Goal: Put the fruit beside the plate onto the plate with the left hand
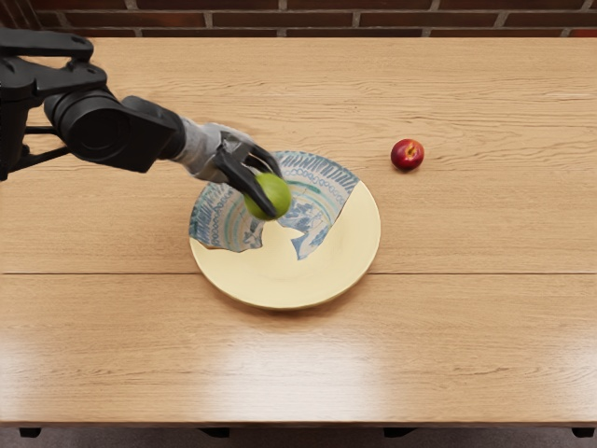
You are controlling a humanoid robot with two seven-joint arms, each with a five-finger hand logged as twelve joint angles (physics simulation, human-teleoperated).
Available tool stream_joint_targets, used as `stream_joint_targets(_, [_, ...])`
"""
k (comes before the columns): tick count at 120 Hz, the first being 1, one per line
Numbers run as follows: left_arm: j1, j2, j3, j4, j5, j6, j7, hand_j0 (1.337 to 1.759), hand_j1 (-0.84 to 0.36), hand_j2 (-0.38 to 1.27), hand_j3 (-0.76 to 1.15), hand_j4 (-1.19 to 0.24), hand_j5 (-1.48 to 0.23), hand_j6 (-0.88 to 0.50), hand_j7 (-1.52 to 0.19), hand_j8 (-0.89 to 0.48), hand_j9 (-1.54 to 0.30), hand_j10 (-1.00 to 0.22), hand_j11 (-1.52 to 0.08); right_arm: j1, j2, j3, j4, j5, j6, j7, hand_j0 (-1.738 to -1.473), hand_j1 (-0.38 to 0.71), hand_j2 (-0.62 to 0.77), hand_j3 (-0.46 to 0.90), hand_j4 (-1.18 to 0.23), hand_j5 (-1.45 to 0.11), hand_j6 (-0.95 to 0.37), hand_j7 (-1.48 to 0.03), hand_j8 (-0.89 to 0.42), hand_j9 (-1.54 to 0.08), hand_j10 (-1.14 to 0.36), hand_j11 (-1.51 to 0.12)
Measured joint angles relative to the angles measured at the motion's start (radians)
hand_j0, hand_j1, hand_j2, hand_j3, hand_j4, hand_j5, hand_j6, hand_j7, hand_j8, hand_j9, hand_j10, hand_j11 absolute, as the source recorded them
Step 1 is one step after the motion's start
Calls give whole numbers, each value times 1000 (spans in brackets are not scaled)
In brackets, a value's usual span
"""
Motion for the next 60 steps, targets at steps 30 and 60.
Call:
stream_joint_targets(30, [43, -43, -15, 85, 29, 8, -1, 1655, -76, 302, 0, -444, -736, -189, -693, -176, -686, -309, -676, 0, 0, 0, 0, 0, 0, 0, -1658, -335, -2, 0, -12, -15, -11, -15, -11, -15, -11, -15])
stream_joint_targets(60, [-29, 212, 7, 46, 50, -85, 5, 1657, 218, 89, 0, -136, -223, -61, -210, -57, -208, -96, -205, 0, 0, 0, 0, 0, 0, 0, -1658, -335, -2, 0, -12, -15, -12, -15, -12, -15, -12, -15])
